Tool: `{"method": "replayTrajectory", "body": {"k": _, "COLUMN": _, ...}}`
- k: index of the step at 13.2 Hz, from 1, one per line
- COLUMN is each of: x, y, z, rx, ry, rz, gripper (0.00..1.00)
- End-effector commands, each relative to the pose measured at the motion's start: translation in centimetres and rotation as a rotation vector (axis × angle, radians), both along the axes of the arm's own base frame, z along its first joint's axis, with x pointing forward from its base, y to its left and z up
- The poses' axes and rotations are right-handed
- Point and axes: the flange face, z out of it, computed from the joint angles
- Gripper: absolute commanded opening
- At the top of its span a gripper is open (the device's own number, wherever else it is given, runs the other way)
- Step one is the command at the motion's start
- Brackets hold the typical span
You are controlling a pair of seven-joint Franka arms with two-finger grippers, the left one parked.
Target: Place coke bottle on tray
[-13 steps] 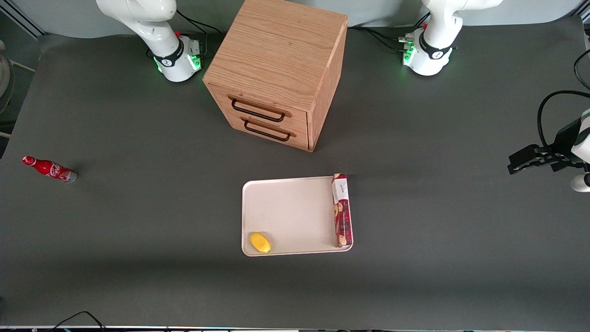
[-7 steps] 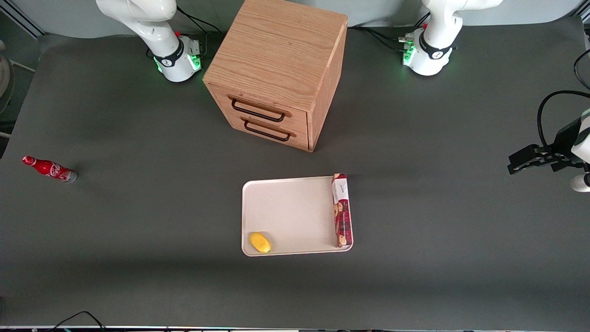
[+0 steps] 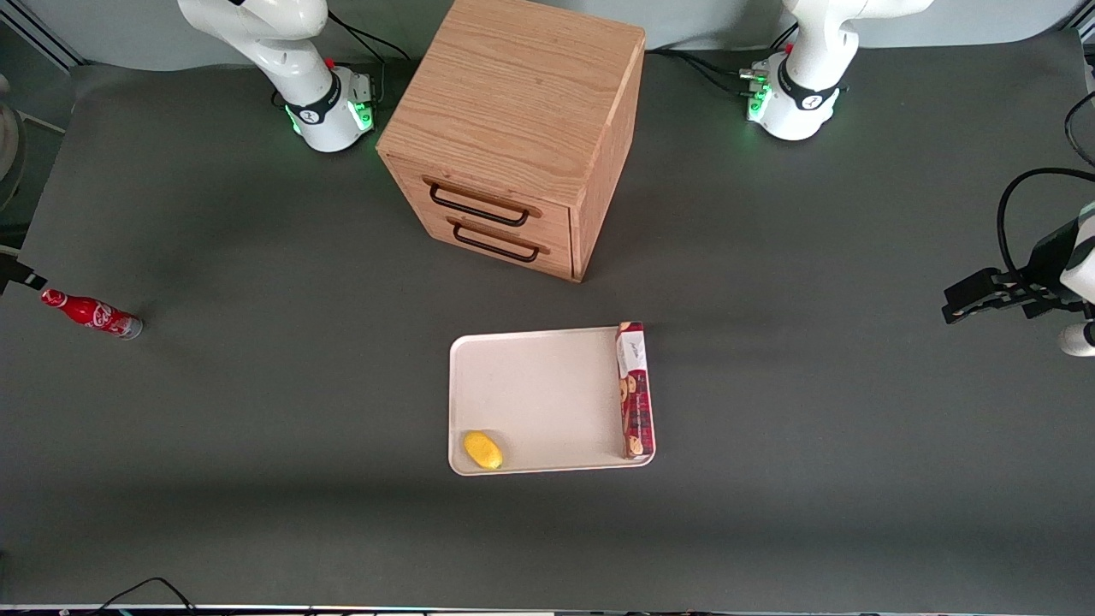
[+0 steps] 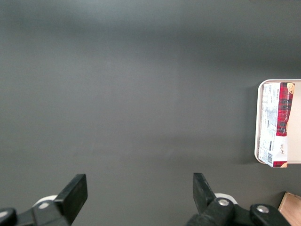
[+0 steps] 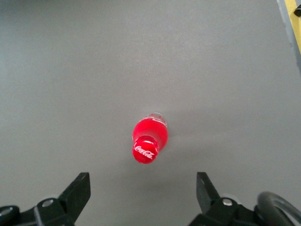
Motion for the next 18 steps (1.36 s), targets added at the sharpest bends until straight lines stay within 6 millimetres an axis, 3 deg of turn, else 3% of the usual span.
{"method": "replayTrajectory", "body": {"k": 1, "x": 0.7, "y": 0.6, "z": -1.2, "rx": 0.001, "ry": -0.011, "rz": 0.022, "gripper": 1.00}}
{"method": "replayTrajectory", "body": {"k": 12, "x": 2.0, "y": 0.0, "z": -6.0, "rx": -0.063, "ry": 0.036, "rz": 0.109, "gripper": 1.00}}
{"method": "replayTrajectory", "body": {"k": 18, "x": 1.7, "y": -0.4, "z": -6.3, "rx": -0.063, "ry": 0.042, "rz": 0.105, "gripper": 1.00}}
